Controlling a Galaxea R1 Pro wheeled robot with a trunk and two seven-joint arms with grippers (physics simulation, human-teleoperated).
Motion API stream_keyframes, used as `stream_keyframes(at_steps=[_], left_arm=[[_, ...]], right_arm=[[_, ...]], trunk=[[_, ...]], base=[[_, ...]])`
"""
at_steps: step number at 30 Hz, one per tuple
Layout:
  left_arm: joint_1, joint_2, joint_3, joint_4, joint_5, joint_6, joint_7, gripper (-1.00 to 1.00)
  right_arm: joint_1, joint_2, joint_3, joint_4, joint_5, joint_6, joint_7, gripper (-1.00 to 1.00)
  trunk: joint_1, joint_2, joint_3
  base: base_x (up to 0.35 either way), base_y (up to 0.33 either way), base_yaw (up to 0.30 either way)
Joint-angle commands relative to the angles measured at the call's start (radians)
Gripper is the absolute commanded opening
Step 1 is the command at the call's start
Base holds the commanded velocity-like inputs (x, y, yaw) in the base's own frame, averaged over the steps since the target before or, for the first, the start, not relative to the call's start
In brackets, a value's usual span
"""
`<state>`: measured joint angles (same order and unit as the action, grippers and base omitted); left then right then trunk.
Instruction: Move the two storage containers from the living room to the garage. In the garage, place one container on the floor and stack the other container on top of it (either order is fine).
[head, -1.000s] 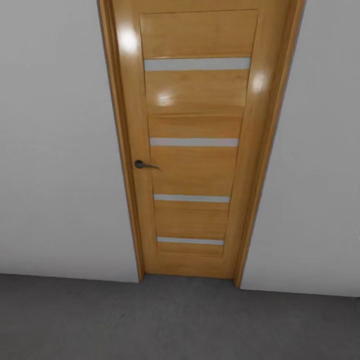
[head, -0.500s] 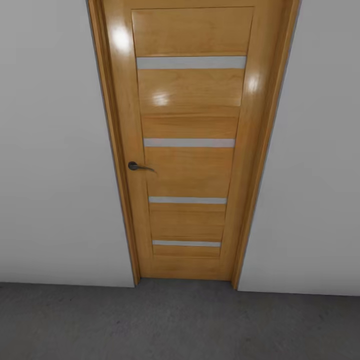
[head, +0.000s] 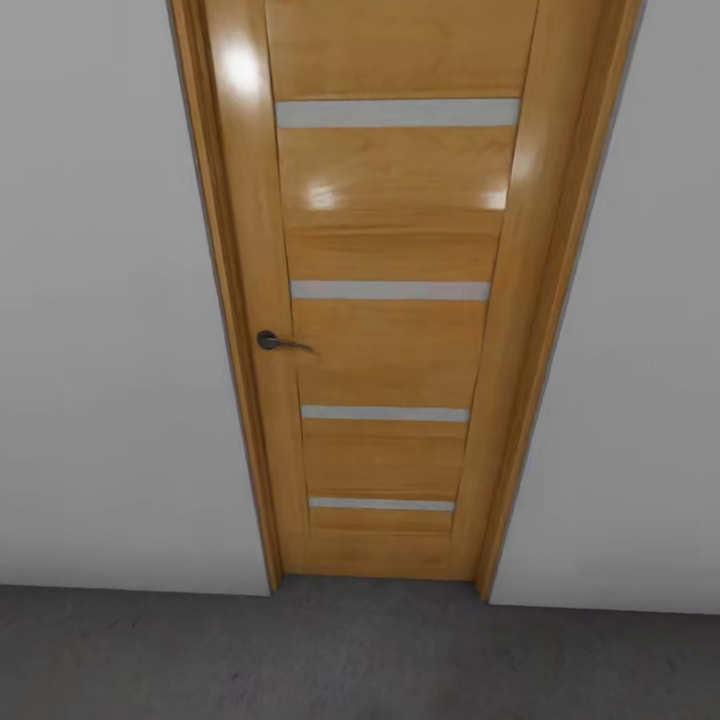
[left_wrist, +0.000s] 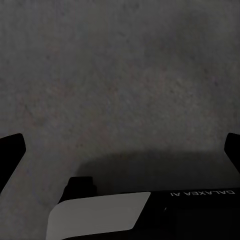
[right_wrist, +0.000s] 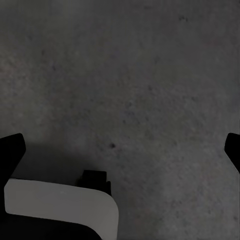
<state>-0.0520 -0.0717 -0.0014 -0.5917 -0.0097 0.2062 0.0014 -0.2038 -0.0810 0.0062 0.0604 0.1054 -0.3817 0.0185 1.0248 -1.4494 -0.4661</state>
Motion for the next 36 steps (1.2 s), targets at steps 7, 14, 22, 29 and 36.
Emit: stream_keyframes(at_steps=[7,14,22,29,36], left_arm=[[0.000,0.000,0.000,-0.002,-0.001,0.006,0.000,1.00],[0.000,0.000,0.000,-0.002,-0.001,0.006,0.000,1.00],[0.000,-0.001,0.000,-0.003,0.001,0.004,0.000,1.00],[-0.002,0.011,0.001,-0.025,0.004,-0.075,0.003,1.00],[-0.032,0.014,0.004,-0.127,0.004,-0.082,0.026,1.00]], right_arm=[[-0.002,0.000,0.000,0.004,0.009,-0.006,0.000,1.00],[-0.002,0.000,0.000,0.004,0.006,-0.006,0.000,1.00],[0.002,0.000,0.000,0.005,0.002,-0.008,0.000,1.00],[0.017,0.000,0.000,0.006,0.004,-0.025,0.001,1.00],[0.087,-0.001,0.000,0.008,0.000,-0.238,0.002,1.00]], trunk=[[0.000,-0.001,-0.001],[0.000,-0.001,-0.001],[0.000,-0.001,-0.001],[0.000,-0.001,-0.001],[0.000,-0.001,-0.001]], base=[[0.016,0.001,0.000],[0.000,0.000,0.000],[0.000,0.000,0.000],[0.000,0.000,0.000],[0.000,0.000,0.000]])
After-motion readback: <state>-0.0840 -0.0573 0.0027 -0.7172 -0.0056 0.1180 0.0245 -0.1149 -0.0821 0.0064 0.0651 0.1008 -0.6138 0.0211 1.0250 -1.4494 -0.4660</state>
